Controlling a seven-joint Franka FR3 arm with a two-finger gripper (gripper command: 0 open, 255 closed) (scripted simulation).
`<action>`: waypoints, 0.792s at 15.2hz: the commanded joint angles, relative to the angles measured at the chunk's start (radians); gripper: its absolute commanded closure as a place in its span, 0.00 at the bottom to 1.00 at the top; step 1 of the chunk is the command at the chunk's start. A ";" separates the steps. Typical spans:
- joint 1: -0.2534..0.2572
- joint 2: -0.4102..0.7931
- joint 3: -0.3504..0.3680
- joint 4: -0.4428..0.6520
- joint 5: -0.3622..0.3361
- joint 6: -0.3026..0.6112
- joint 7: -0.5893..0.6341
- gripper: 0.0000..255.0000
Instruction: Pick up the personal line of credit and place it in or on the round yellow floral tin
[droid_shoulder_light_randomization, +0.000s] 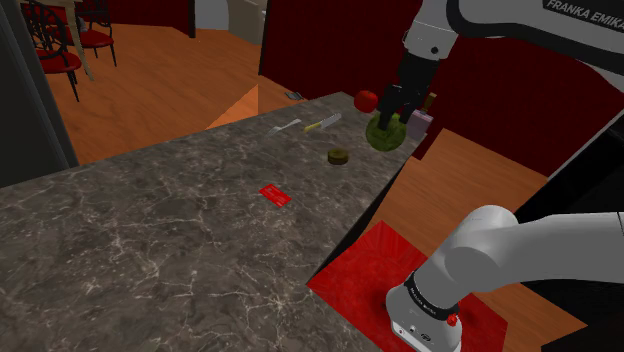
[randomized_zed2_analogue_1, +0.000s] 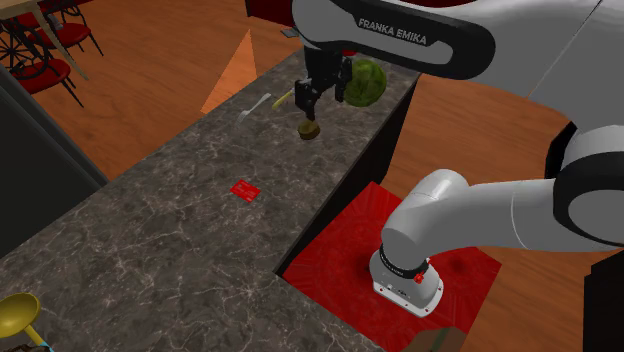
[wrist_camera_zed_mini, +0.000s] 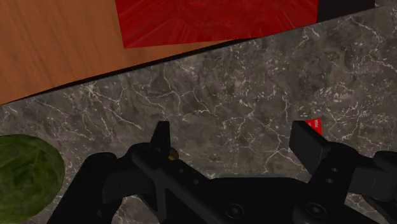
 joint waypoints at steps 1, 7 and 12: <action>0.000 0.000 0.000 0.000 0.000 0.000 0.000 0.00; 0.033 0.242 0.051 0.066 0.034 0.047 0.020 0.00; 0.059 0.449 0.092 0.143 0.054 0.070 0.036 0.00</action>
